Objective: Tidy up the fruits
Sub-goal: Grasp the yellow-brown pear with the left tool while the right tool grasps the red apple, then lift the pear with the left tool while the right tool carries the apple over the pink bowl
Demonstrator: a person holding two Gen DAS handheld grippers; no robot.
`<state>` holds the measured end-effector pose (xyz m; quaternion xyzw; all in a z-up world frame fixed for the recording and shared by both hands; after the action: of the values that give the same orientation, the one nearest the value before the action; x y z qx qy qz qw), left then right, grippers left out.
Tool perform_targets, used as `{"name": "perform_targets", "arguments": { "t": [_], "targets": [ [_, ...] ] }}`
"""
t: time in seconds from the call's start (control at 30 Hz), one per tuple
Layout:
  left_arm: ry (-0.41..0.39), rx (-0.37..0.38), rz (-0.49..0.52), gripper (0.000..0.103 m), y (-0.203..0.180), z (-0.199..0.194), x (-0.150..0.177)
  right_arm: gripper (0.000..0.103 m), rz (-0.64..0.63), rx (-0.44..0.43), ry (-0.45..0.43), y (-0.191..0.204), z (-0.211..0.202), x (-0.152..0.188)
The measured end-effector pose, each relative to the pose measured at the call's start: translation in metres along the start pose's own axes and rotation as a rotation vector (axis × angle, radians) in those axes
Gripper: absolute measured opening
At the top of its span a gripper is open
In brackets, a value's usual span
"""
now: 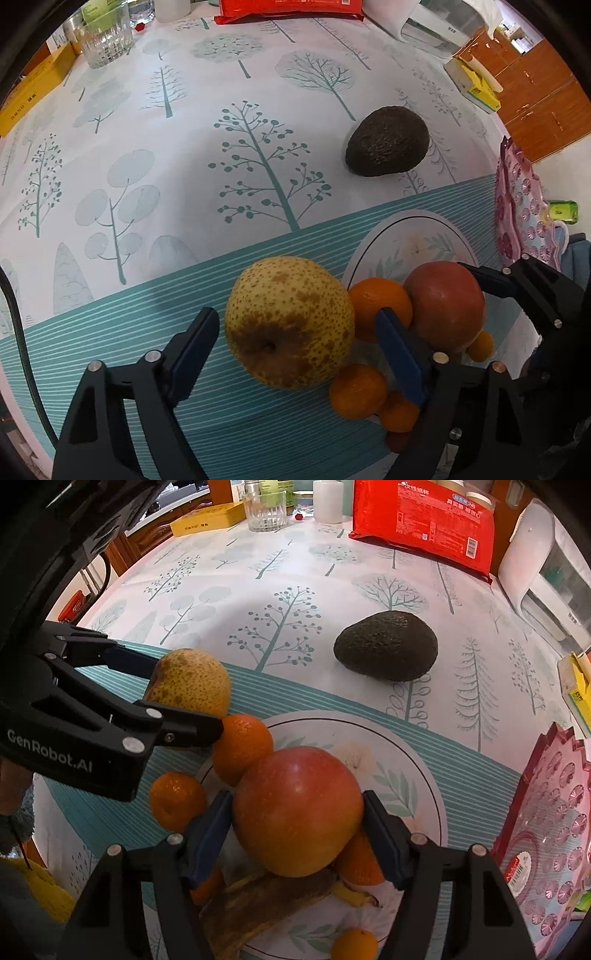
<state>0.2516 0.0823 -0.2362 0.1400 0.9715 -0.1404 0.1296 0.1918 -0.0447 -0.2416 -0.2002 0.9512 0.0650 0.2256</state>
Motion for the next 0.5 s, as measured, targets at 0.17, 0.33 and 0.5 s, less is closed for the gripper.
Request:
{"name": "perform_targets", "arguments": {
  "t": [0.17,0.33,0.5],
  "targets": [
    [0.017,0.019,0.005,0.083,0.002,-0.001,0.004,0.07,-0.021,0.011,0.006,0.002,0.005,0.001],
    [0.03,0.008,0.007,0.083,0.008,0.003,0.013,0.07,-0.05,0.023,0.002,0.006,0.006,0.004],
    [0.038,0.039,0.014,0.068,0.009,0.007,0.018,0.07,-0.056,0.039,-0.012,0.007,0.005,0.006]
  ]
}}
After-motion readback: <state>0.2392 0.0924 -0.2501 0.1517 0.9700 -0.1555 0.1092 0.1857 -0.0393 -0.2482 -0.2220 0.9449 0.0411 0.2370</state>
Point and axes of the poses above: each gripper's, at about its wrist camera, not at the fingertips, and z roughly the way its jaws point, y to its left, x to its underside, the point moved 5 cm from there along z, roughly the way its jaws point, and after that the axes turned 7 degrees about -y, right-handed, at the moved point
